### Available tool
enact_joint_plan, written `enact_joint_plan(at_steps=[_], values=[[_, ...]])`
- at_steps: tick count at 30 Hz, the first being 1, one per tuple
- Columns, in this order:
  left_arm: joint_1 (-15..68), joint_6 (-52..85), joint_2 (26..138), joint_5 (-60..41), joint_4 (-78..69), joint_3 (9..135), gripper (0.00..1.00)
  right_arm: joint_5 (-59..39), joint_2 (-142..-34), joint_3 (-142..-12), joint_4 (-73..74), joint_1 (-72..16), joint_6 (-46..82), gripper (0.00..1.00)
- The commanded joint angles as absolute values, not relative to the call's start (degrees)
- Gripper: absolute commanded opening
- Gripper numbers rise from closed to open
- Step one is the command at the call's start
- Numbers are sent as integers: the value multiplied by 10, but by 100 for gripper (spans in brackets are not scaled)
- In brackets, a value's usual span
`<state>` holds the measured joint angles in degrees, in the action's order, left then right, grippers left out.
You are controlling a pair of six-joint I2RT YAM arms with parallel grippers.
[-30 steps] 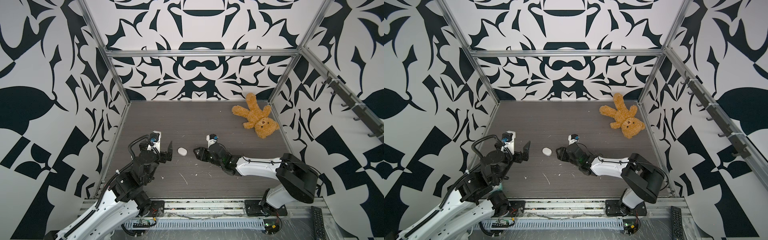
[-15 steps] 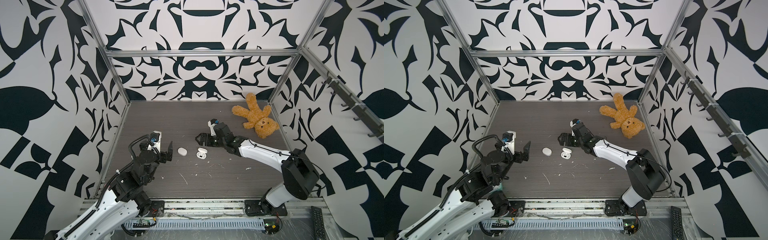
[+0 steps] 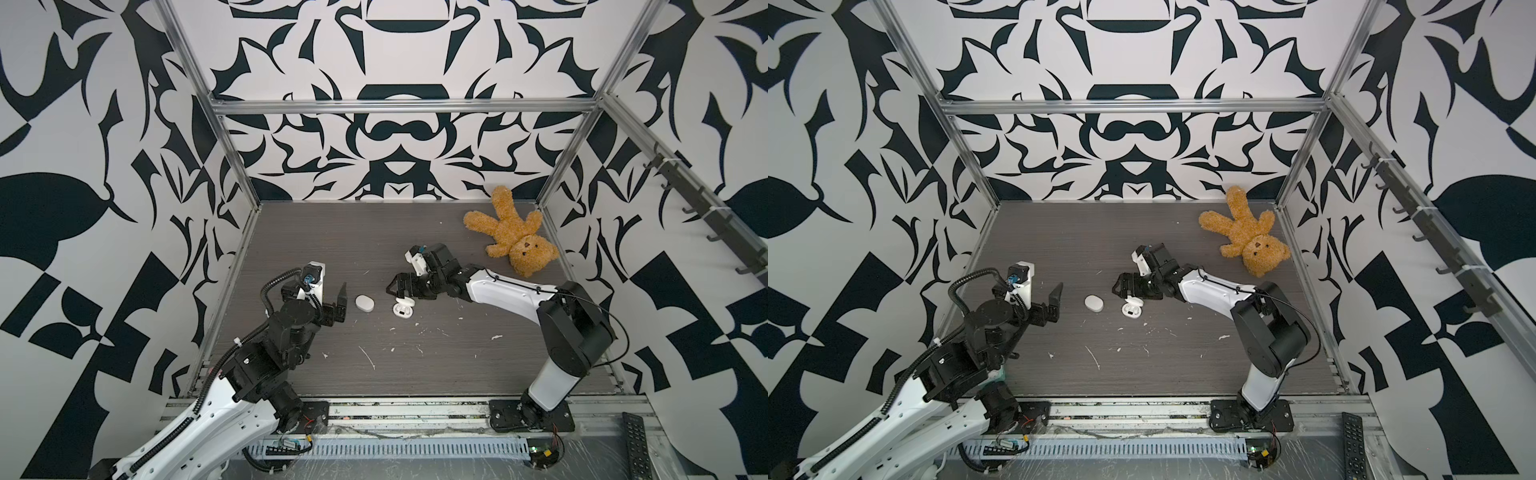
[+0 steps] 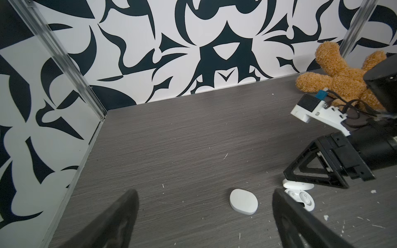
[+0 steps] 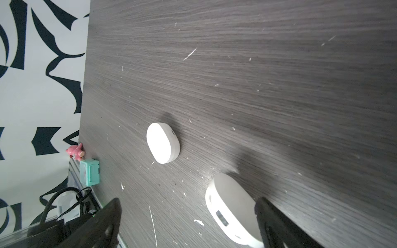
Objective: Insert the wireless bluetooth earbuds into the charging case
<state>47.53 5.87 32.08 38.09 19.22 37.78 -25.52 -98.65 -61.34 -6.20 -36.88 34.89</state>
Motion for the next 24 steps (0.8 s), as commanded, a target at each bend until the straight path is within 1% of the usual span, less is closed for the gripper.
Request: enact_joint_plan(at_steps=[1,18,20,24], values=[[473,57,321,378,195,371,99,-295,-990,-624,-51,-371,348,99],[473,57,317,379,196,371,99,-305,-971,-580,-44,-408,344,99],[473,57,316,379,196,371,99,-304,-948,-573,-46,-409,344,99],[474,60,318,382,194,370,99,-210,-840,-583,-106,-409,294,99]])
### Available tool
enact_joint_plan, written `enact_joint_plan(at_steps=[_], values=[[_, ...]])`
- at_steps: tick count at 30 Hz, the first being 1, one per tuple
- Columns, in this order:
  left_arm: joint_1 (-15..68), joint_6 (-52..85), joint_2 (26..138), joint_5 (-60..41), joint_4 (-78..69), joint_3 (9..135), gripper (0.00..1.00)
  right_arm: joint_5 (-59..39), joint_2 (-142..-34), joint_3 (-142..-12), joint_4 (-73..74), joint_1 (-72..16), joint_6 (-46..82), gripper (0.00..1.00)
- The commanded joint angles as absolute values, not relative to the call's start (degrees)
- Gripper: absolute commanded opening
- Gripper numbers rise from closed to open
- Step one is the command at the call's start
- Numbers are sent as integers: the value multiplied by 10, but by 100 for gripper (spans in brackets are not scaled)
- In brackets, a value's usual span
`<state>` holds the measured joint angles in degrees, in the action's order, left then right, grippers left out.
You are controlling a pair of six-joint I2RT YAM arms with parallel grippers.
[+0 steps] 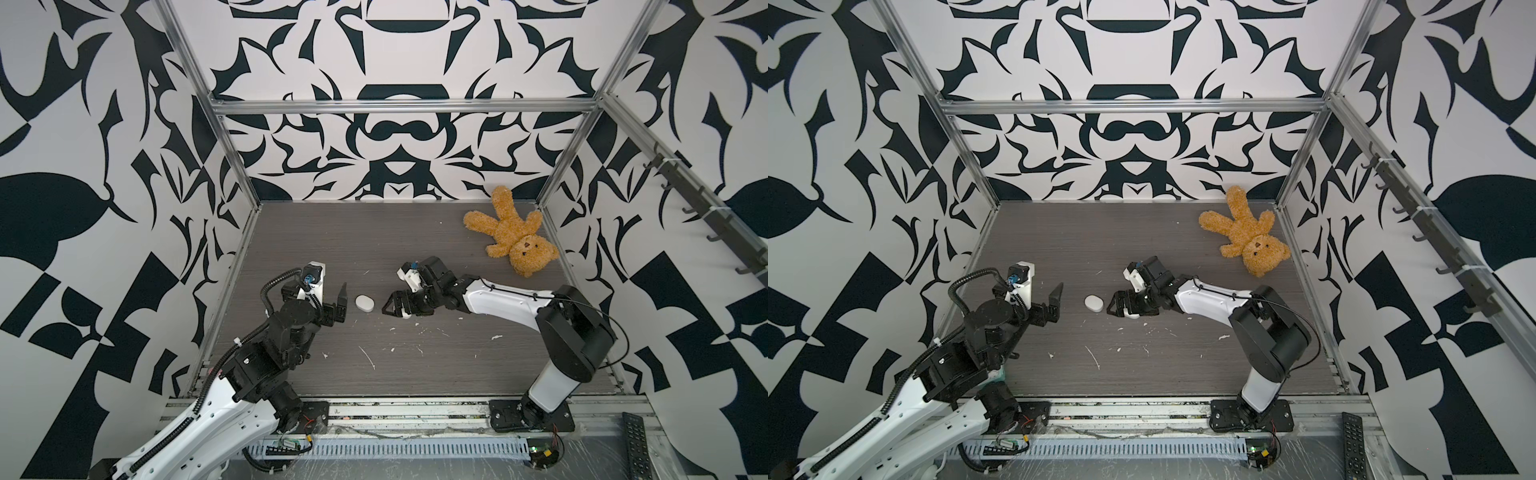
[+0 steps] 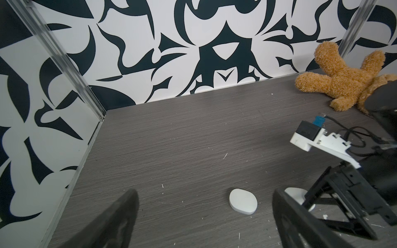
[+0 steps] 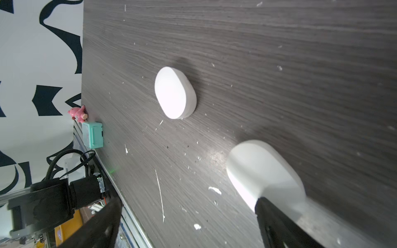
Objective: Insert the wireless bluetooth earbuds into the charging case
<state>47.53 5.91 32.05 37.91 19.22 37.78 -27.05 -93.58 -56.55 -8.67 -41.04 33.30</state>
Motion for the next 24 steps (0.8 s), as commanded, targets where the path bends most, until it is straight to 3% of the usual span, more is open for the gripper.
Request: enact_joint_plan(at_steps=[1,9,19,24], values=[[473,63,321,386,194,371,99,-186,-823,-591,-125,-407,277,99],[460,100,375,446,146,324,99,-27,-708,-592,-193,-365,186,99],[328,102,464,432,103,298,99,257,-574,-385,6,-322,63,100],[282,101,465,418,95,285,99,329,-573,-325,63,-276,60,100]])
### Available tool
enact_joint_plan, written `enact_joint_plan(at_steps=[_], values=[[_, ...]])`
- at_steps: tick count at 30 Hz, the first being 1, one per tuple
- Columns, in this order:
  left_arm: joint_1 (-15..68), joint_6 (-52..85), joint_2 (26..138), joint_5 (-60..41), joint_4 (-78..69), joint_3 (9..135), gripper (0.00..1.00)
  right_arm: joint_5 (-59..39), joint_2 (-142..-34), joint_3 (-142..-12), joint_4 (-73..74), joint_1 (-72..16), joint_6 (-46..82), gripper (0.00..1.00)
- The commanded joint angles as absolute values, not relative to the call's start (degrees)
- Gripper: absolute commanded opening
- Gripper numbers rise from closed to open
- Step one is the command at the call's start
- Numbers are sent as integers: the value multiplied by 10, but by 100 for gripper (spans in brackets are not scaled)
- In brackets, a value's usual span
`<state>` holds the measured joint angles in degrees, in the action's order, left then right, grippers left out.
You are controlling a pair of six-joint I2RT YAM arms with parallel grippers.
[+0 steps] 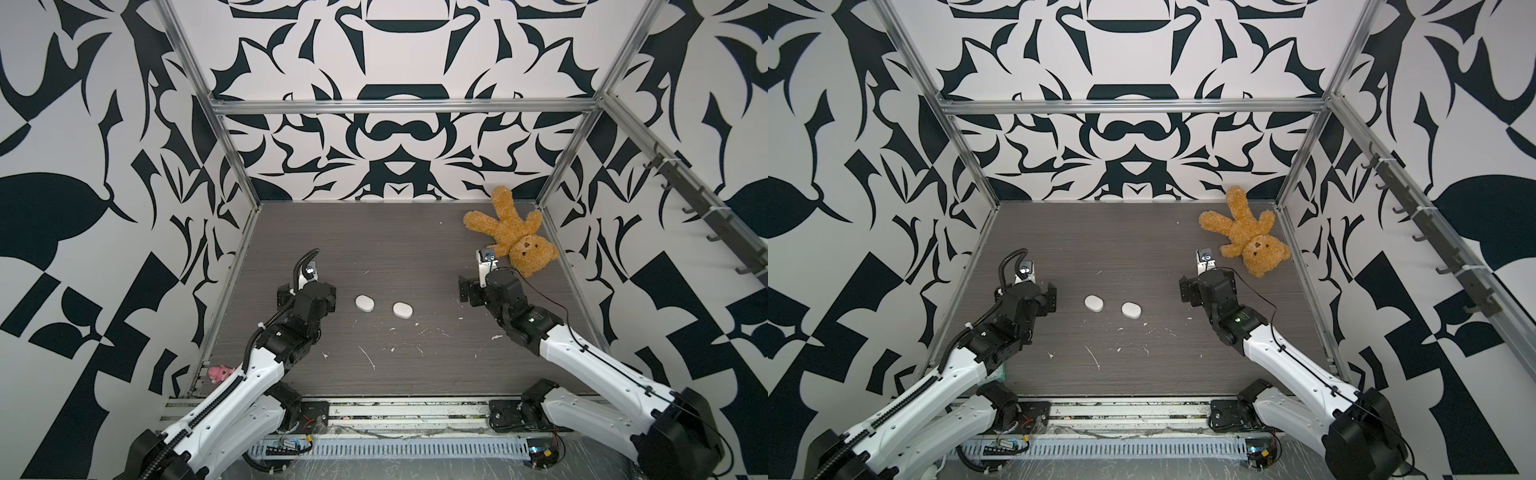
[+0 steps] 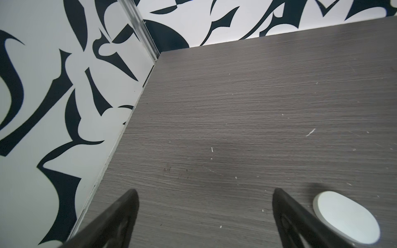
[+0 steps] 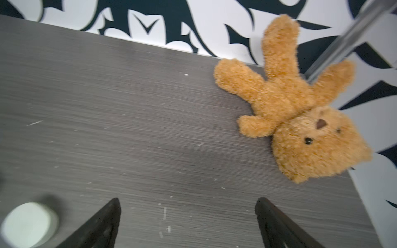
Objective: Insert the wireless bluetooth earbuds into the charging case
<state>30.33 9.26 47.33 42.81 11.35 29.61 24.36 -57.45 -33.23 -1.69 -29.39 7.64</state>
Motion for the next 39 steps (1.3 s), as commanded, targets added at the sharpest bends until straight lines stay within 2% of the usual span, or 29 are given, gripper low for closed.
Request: enact_joint_plan(at_steps=[1,6,9,14,20,25,28,30,32,39], values=[[268,104,458,405,102,287,99,330,-577,-321,67,-267,62,100],[207,66,475,375,38,261,99,362,-627,-303,122,-223,18,100],[167,59,516,330,17,264,99,346,-653,-278,179,-194,1,100],[124,46,585,322,-67,248,99,313,-695,-231,297,-168,-15,100],[102,17,655,270,-258,210,99,298,-778,-181,484,-161,-46,100],[77,12,760,224,-376,209,99,272,-869,-160,617,-142,-49,99],[66,22,812,189,-424,223,99,214,-881,-167,589,-95,-1,100],[67,19,852,179,-461,221,99,216,-907,-174,616,-85,-3,100],[62,7,887,157,-490,224,99,201,-892,-203,526,-72,14,100],[45,13,898,131,-511,221,99,173,-891,-192,544,-54,23,100]])
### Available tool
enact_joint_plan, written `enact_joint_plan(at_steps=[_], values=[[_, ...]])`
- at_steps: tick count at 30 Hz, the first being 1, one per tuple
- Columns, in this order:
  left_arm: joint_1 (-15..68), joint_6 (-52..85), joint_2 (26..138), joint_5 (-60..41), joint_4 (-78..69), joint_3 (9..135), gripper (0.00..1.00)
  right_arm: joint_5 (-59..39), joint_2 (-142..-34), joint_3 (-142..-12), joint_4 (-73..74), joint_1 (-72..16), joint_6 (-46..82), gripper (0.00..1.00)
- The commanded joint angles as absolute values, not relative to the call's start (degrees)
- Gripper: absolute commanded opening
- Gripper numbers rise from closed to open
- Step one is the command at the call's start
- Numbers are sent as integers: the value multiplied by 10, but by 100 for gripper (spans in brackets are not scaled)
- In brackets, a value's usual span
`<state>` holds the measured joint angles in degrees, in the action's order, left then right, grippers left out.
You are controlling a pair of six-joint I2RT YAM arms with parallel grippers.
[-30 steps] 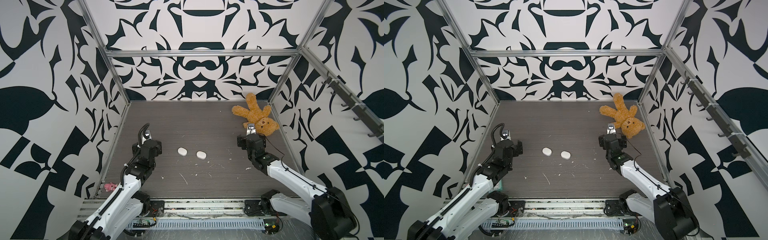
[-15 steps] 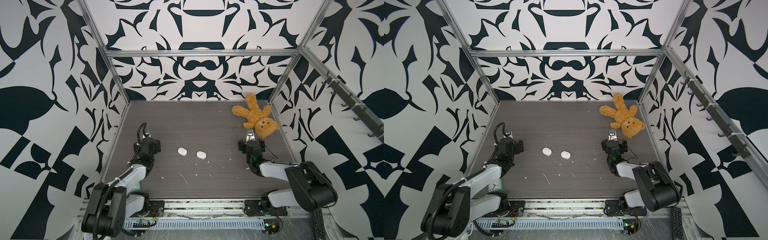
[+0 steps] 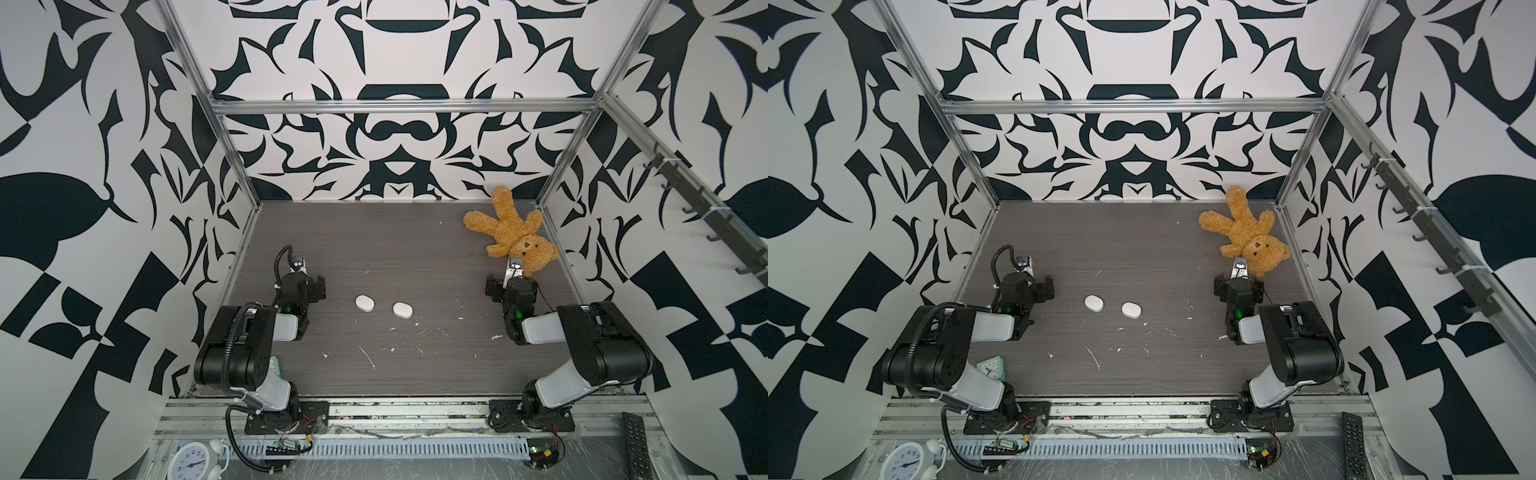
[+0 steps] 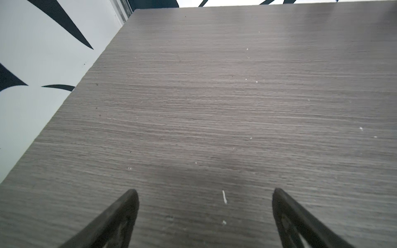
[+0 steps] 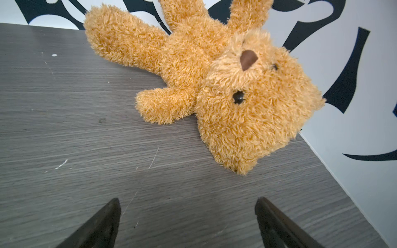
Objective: Insert the wireless bluetooth earbuds into the charging case
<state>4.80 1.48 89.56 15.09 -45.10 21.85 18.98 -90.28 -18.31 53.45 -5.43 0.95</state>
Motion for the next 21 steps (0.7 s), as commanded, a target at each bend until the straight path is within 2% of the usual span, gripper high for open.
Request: enact_joint_plan(at_steps=[1,10,21], values=[[45,15,897,135,-532,211,99,172,-891,-194,541,-55,22,100],[59,2,899,156,-556,202,99,172,-891,-194,541,-55,22,100],[58,2,899,156,-556,202,99,126,-892,-199,534,-52,10,100]])
